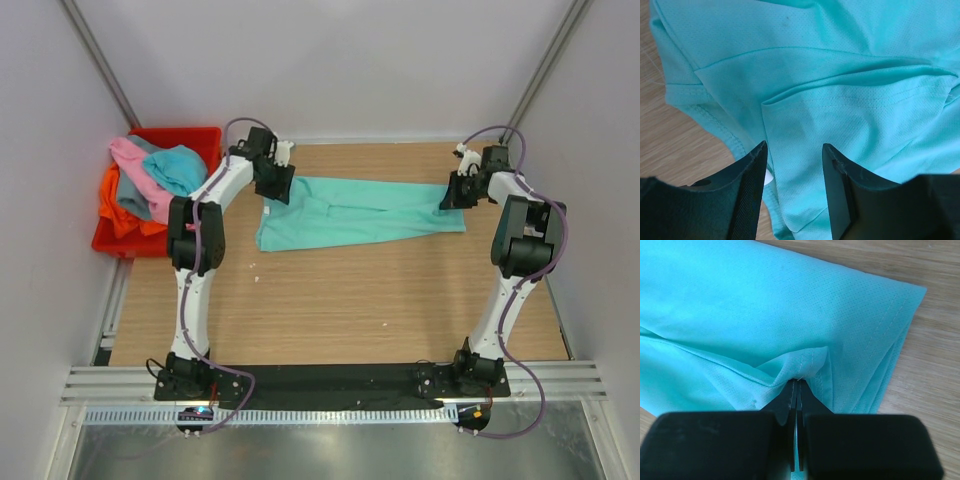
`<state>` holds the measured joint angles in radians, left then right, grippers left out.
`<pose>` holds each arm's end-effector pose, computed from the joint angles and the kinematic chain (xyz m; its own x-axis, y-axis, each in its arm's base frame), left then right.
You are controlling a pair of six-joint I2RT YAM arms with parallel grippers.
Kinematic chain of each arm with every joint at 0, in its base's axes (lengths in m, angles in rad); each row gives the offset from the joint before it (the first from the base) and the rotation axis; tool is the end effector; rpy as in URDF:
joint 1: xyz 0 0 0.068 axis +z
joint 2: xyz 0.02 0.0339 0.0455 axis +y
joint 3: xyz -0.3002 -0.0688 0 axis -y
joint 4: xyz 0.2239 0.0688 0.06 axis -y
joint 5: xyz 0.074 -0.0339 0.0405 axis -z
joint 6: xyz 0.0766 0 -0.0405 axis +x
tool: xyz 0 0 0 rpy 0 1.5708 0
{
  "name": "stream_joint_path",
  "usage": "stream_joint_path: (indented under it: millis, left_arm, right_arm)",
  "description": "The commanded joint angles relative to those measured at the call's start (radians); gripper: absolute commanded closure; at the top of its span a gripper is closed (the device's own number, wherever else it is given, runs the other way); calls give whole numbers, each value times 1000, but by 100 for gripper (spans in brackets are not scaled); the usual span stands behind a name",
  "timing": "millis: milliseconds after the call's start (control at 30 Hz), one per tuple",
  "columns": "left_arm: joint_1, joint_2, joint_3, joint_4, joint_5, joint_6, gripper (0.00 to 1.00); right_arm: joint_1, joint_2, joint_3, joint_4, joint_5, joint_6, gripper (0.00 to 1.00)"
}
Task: Fold and stack the t-shirts
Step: Fold the tshirt
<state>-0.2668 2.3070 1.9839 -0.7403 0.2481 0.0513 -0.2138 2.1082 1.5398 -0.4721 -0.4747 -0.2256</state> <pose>0.5014 -0.1566 0.1922 -0.8230 0.2765 -0.4963 0.4134 0.8906 -0.1894 0.4634 -0.0648 0.1788 -0.8133 -0.0270 -0.5812 -0.2248 0.9359 0.2712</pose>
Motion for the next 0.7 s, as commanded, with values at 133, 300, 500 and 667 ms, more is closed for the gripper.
stream_joint_path:
  millis: [133,300,500,667]
  left_arm:
    - [3,38,96,-19,8,1,51]
    - [3,95,157,-42,13,1,52]
    - [3,134,197,-53,8,5,53]
    - [5,132,196,-50,5,7,55]
  right_arm:
    - [-7,-54,0,9,-24,-11,99]
    - [-9,-51,-3,7,-27,-8,99]
    - [-16,-51,-13,10,-31,-8,99]
    - [-18,-50,-15,9,-36,-1,99]
